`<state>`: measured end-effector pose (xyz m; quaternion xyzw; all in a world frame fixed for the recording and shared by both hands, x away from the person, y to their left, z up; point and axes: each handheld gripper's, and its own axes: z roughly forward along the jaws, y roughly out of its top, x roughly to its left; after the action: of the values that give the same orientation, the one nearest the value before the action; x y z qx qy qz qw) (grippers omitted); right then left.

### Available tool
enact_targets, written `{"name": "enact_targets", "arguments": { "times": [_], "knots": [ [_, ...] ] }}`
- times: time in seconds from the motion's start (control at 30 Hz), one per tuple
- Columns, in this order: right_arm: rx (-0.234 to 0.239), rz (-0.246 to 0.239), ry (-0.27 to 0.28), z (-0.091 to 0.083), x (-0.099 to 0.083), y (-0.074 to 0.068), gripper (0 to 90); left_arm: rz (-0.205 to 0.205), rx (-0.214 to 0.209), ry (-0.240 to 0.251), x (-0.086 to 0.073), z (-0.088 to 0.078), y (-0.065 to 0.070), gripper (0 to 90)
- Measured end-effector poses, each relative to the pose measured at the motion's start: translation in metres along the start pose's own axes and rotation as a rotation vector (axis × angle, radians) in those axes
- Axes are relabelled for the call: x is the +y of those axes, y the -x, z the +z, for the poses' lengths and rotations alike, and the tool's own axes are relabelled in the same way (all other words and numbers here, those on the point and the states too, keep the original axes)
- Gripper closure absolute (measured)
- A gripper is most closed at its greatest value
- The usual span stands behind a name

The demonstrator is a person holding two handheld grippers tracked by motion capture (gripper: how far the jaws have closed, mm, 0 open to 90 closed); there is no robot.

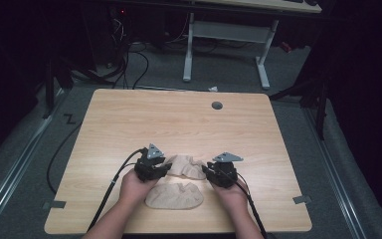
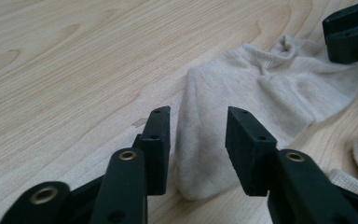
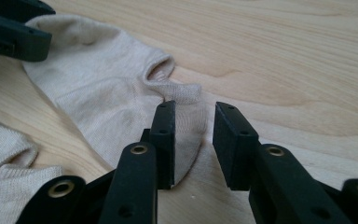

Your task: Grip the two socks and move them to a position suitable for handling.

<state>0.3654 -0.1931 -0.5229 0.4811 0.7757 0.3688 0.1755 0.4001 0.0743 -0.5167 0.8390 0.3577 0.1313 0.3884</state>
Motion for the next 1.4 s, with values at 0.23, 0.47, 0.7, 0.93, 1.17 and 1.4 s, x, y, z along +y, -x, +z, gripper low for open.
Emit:
{"name": "enact_targets", "arguments": {
  "times": [0.23, 0.47, 0.7, 0.93, 1.17, 1.4],
  "knots": [
    [-0.004, -0.015, -0.013, 0.003, -0.001, -0.004, 66.2, -0.006, 0.022, -0.013, -0.002, 0.000, -0.001, 76.5],
    [0.014, -0.017, 0.015, -0.002, 0.001, -0.009, 65.6, 0.001, 0.027, -0.021, -0.005, 0.000, 0.000, 80.3],
    [0.002, -0.018, -0.028, 0.004, -0.003, -0.010, 64.0, 0.001, 0.037, -0.026, -0.008, -0.002, -0.002, 82.0],
    [0.007, -0.031, -0.032, 0.005, -0.004, -0.009, 67.2, -0.014, 0.052, -0.026, -0.015, -0.007, -0.008, 83.7],
    [0.031, -0.039, -0.026, 0.005, -0.006, -0.012, 79.2, -0.007, 0.055, -0.024, -0.021, -0.009, -0.009, 85.8],
    [0.031, -0.087, -0.019, 0.003, -0.007, -0.017, 85.0, 0.009, 0.054, 0.005, -0.023, -0.012, -0.009, 86.4]
  ]
}}
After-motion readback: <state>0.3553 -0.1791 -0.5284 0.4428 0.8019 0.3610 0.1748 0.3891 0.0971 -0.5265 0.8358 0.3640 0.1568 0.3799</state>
